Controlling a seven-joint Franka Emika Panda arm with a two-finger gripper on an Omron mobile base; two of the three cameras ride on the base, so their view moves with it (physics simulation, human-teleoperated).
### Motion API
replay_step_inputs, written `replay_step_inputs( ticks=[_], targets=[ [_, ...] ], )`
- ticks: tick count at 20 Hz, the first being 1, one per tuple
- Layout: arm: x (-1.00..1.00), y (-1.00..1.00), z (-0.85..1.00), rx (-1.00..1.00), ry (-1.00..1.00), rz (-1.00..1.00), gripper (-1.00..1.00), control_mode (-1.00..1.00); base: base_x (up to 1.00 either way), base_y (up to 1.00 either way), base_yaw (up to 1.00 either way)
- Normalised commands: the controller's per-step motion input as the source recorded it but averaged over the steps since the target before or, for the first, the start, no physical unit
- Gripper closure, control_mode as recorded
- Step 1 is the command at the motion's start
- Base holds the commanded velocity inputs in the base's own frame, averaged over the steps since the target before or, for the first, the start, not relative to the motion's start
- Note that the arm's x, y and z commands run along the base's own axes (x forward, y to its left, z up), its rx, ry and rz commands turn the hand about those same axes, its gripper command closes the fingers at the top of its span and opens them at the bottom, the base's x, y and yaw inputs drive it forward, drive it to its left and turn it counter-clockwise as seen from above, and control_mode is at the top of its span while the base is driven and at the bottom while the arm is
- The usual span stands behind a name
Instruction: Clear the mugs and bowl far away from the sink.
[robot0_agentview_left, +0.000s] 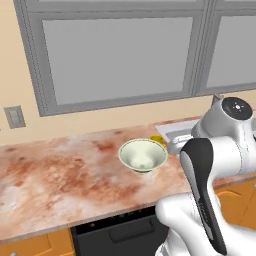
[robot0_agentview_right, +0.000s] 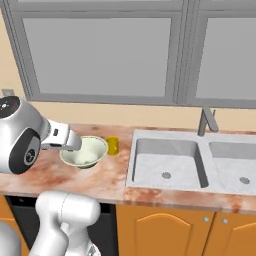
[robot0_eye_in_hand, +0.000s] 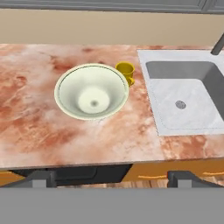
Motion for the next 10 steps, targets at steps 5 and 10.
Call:
replay_step_inputs(
  ticks=[5, 10],
  targets=[
    [0.00, 0.00, 0.00, 0.00, 0.00, 0.00, -1.00, 1.00, 0.00, -0.29, 0.25],
    [0.00, -0.23, -0.15, 0.28, 0.03, 0.04, -1.00, -1.00, 0.00, -0.25, 0.09]
  ],
)
